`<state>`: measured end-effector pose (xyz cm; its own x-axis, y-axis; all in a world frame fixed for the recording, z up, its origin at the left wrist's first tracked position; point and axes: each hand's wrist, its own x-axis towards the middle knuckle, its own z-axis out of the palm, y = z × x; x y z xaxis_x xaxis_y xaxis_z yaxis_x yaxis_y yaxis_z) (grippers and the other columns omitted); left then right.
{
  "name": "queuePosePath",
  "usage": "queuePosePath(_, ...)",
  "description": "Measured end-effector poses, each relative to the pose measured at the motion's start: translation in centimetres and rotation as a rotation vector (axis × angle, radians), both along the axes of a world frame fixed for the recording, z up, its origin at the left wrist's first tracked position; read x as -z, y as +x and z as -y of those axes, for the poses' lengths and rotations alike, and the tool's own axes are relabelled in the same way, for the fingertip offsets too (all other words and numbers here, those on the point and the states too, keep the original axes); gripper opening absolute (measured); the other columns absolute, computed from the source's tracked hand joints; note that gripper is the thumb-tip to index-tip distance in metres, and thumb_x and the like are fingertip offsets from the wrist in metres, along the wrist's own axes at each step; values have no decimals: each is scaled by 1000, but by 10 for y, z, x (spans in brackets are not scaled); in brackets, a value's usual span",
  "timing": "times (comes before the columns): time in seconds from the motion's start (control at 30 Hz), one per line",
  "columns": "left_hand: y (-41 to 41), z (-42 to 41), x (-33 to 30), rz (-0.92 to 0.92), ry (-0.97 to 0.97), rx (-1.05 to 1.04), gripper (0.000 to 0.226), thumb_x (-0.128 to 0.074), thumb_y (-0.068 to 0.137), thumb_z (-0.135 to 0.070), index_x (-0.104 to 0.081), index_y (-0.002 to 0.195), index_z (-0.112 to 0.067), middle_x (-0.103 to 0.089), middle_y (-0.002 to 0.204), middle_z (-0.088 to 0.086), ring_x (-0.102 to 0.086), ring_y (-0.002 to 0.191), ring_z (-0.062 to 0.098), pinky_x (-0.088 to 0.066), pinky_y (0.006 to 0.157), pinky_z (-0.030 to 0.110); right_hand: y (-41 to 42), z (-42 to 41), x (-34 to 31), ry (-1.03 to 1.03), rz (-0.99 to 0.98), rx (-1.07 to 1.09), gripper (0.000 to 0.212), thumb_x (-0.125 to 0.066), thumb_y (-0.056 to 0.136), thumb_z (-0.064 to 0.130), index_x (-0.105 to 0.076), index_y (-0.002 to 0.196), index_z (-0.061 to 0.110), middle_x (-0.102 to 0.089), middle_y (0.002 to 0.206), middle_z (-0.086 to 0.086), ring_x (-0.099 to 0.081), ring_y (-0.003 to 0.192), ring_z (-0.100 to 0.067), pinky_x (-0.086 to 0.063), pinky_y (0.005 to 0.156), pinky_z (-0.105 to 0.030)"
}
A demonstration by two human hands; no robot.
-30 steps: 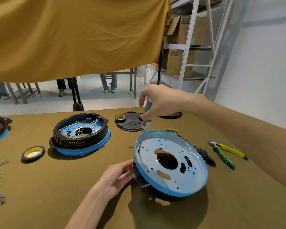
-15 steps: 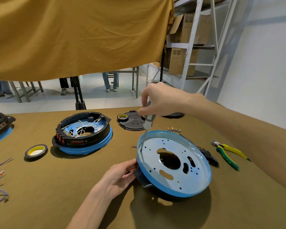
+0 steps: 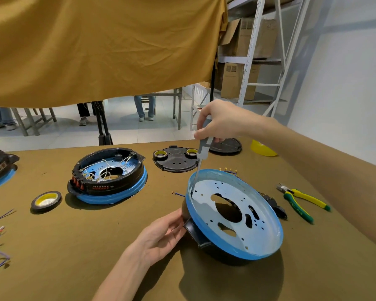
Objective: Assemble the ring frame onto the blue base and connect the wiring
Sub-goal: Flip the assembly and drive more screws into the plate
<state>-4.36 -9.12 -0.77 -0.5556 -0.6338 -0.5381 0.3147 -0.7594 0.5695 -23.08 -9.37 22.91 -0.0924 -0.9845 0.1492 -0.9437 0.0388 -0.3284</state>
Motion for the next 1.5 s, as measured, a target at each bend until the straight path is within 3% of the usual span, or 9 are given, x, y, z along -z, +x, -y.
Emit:
queuePosePath(0.3, 0, -2, 2, 27, -115, -4, 20, -79, 79, -12, -83, 98, -7, -77, 109, 20, -78, 86, 23, -63, 63, 29, -7, -5, 4, -65, -6, 41, 24, -80, 87, 38, -74, 94, 16, -74, 85, -4, -74, 62, -17, -58, 50, -23)
queuePosePath(0.5, -3, 0, 8, 30, -154, -7, 21, -76, 80, -14, -82, 98, -5, -76, 110, 20, -78, 90, 25, -63, 64, 31, -9, -16, -5, 129, 34, -4, 36, -82, 82, 18, -65, 114, 19, -73, 82, -4, -68, 52, -7, -53, 50, -18)
queuePosePath(0.7, -5, 0, 12, 55, -212, -8, 24, -76, 79, -20, -83, 98, -7, -77, 108, 17, -78, 91, 24, -63, 66, 31, -6, -16, 3, 54, -73, 42, 35, -75, 88, 44, -66, 92, 10, -71, 60, -5, -59, 42, -13, -48, 40, -22)
queuePosePath(0.8, -5, -1, 13, 62, -250, 10, 24, -76, 80, -24, -83, 98, -10, -77, 112, 14, -76, 99, 22, -64, 76, 35, -4, -17, 3, 49, -101, 50, 45, -71, 89, 50, -70, 77, 6, -67, 50, -2, -56, 37, -13, -40, 35, -17)
queuePosePath(0.87, -6, -2, 12, 52, -258, 13, 24, -75, 79, -24, -83, 97, -10, -77, 114, 13, -75, 103, 23, -62, 86, 38, -1, -20, 0, 109, -115, 30, 49, -70, 89, 55, -70, 79, 7, -68, 51, 0, -58, 37, -10, -40, 35, -16)
queuePosePath(0.97, -7, -4, 10, 37, -267, 10, 25, -74, 80, -23, -83, 97, -8, -77, 114, 13, -76, 100, 22, -63, 84, 37, 2, -23, -10, 202, -57, -8, 38, -79, 87, 41, -69, 98, 6, -70, 57, 1, -64, 42, -8, -47, 39, -18)
queuePosePath(1.03, -7, -5, 9, 35, -268, -6, 25, -73, 79, -21, -83, 97, -6, -77, 112, 15, -77, 96, 22, -64, 75, 33, 4, -24, -12, 194, -72, -1, 32, -80, 86, 33, -70, 95, 4, -70, 54, 0, -62, 40, -9, -46, 39, -18)
queuePosePath(1.2, -9, -7, 11, 43, -248, -36, 22, -71, 79, -20, -83, 93, -7, -77, 111, 16, -72, 109, 28, -59, 87, 39, 9, -20, -3, 97, -138, 44, 44, -76, 85, 47, -67, 73, 6, -66, 48, -1, -56, 33, -11, -40, 34, -17)
queuePosePath(1.5, -12, -7, 14, 78, -273, -44, 22, -73, 78, -24, -84, 94, -15, -78, 110, 11, -69, 113, 27, -58, 88, 38, 10, -18, -3, 102, -221, 71, 62, -65, 85, 67, -64, 54, 13, -63, 43, 1, -54, 31, -10, -37, 33, -16)
